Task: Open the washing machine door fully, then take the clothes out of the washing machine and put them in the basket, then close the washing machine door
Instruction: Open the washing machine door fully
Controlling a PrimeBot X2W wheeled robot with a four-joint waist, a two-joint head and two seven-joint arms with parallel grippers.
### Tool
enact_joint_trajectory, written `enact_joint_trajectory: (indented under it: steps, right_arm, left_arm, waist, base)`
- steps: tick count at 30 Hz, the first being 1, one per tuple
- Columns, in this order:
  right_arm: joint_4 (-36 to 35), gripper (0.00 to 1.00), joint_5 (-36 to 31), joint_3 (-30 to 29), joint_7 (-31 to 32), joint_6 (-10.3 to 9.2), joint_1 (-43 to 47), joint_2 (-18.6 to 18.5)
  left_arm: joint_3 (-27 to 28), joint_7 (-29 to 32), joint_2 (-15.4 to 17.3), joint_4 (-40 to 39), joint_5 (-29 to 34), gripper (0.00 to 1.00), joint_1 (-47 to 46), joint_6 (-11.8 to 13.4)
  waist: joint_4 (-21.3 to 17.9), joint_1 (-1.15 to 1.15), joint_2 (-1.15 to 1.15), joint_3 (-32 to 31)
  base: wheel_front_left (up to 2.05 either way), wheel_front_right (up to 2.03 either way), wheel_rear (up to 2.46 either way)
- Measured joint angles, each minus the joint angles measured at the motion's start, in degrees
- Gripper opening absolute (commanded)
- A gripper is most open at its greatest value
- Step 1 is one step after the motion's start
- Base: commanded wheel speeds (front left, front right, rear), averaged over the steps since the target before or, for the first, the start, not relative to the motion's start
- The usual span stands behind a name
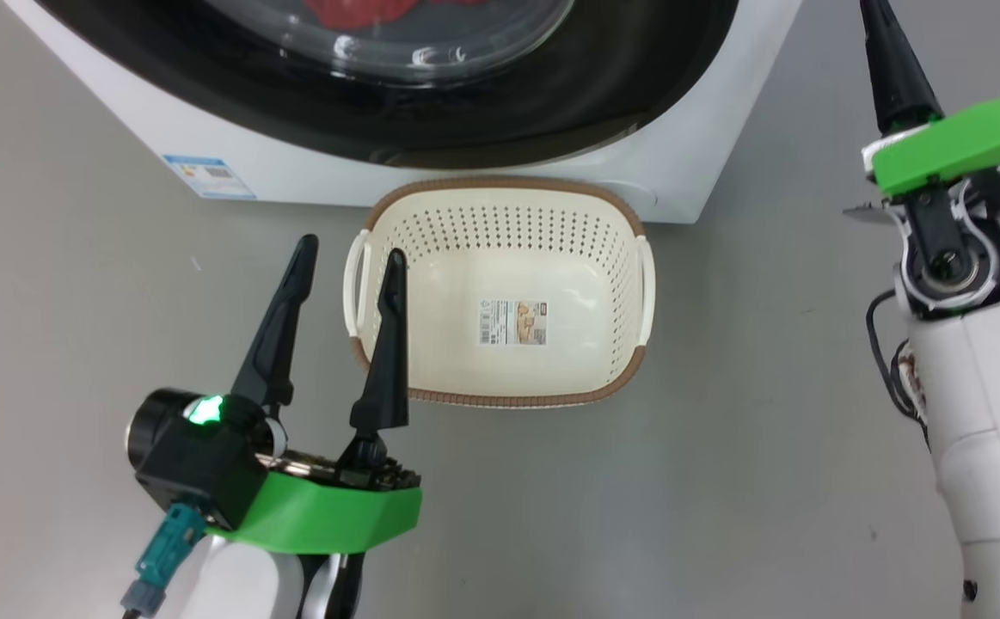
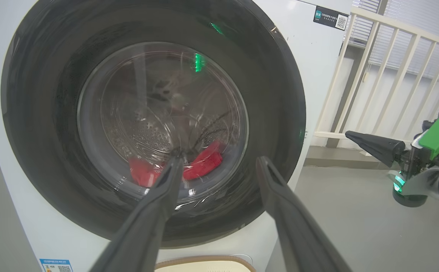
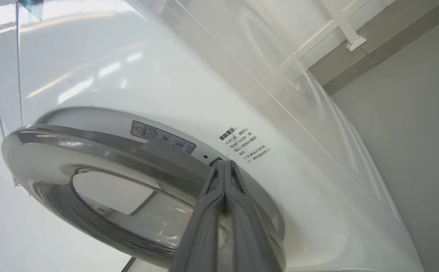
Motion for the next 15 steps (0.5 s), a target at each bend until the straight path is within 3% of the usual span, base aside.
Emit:
enact_joint_trajectory:
  steps: [8, 15]
  right_arm:
    - [0.03, 0.00, 10.55, -1.09, 11.09, 0.00, -6.27, -1.45]
    - [2.22, 0.00, 14.22, -1.90, 17.77, 0.00, -11.02, -2.68]
  left_arm:
    - [-1.14, 0.00, -0.01, -1.14, -0.04, 1.00, -1.30, 0.59]
    - [-2.08, 0.00, -0.01, -1.42, -0.48, 1.00, -2.05, 0.81]
  waist:
    - [1.49, 0.00, 0.00, 3.66]
    - [2.50, 0.00, 0.00, 5.90]
  base:
    - [0.00, 0.00, 0.00]
    - [0.00, 0.00, 0.00]
